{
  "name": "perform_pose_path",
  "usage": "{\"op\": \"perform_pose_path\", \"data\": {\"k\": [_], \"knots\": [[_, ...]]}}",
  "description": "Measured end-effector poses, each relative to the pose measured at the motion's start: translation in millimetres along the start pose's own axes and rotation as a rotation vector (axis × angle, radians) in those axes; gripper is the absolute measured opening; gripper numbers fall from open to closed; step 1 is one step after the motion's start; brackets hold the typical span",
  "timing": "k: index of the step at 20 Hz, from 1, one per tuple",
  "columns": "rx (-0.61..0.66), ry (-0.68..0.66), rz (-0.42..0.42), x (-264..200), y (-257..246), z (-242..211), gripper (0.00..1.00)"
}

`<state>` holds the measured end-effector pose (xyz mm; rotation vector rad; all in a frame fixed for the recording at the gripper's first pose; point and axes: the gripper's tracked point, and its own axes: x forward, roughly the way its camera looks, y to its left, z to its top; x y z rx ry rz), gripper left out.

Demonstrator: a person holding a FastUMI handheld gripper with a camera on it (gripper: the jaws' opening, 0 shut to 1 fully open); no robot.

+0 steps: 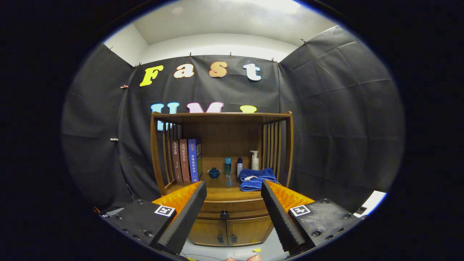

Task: Pull open the drawer, take out the items inside it, and place them on the countertop above the cabinet.

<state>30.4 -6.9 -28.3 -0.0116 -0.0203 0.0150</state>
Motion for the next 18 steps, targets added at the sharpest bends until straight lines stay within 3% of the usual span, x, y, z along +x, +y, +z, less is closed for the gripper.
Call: {"op": "perform_pose_path", "data": {"k": [11, 18], "knots": [[-0.042, 0.038, 0.001, 91, 14, -132, 0.99], [-0.035, 0.145, 0.028, 145, 21, -236, 1.00]]}}
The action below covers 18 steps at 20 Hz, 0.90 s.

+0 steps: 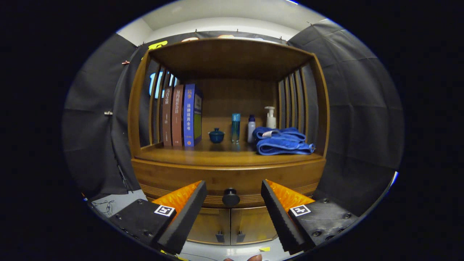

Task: Pull open the drawer, take out the items inside it, and place them on the countertop above the cabinet.

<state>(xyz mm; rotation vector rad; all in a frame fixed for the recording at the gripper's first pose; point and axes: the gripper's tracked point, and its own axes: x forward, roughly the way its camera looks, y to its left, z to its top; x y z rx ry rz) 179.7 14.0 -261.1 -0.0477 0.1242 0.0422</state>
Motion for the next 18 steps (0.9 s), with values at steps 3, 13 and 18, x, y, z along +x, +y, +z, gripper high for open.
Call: {"op": "perform_pose_path", "data": {"k": [3, 13, 18], "knots": [[-0.029, 0.044, 0.001, 33, 2, -28, 0.99], [0.021, 0.135, 0.028, 77, 1, -70, 0.54], [0.061, 0.149, 0.030, 75, 2, -70, 0.27]]}}
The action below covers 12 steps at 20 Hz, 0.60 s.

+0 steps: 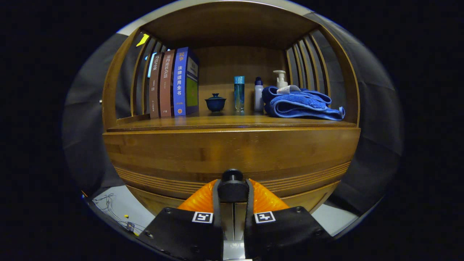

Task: Pull open the drawer, take out the items inside it, and place them on the countertop above the cabinet.

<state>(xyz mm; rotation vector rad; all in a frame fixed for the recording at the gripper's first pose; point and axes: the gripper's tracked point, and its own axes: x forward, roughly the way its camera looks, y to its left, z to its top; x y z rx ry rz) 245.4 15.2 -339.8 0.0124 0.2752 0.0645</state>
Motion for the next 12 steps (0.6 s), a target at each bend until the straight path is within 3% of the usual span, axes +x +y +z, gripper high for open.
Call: {"op": "perform_pose_path", "data": {"k": [3, 12], "knots": [[0.009, 0.007, -0.005, -13, -2, -3, 0.27], [0.006, 0.017, 0.002, -107, -7, -24, 0.27]]}}
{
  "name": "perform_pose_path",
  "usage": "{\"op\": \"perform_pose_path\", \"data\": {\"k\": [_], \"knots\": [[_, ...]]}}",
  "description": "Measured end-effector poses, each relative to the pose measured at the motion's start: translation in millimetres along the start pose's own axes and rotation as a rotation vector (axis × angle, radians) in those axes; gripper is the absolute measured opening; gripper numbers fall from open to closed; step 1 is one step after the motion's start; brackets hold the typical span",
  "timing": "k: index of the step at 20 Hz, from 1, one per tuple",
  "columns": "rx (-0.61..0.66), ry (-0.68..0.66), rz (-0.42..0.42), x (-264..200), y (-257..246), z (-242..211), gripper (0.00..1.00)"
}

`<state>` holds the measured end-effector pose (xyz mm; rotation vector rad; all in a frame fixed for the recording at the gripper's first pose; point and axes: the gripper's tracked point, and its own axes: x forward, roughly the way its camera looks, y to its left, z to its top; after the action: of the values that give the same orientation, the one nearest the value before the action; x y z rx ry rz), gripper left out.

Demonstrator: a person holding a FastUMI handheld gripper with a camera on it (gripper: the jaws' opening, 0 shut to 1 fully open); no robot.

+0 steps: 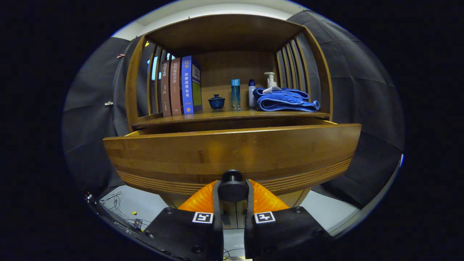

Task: Pull open the drawer, take out the items inside it, and place them on the countertop above the cabinet.

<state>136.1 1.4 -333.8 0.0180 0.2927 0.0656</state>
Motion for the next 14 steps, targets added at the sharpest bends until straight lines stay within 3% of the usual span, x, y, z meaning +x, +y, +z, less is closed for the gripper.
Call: {"op": "perform_pose_path", "data": {"k": [6, 12, 13, 14], "knots": [[0.001, 0.012, -0.002, -44, -6, -15, 0.27], [-0.017, 0.037, -0.004, -58, -2, -26, 0.27], [-0.020, 0.050, -0.005, -59, -1, -24, 0.28], [-0.021, 0.065, -0.002, -59, 0, -25, 0.36]]}}
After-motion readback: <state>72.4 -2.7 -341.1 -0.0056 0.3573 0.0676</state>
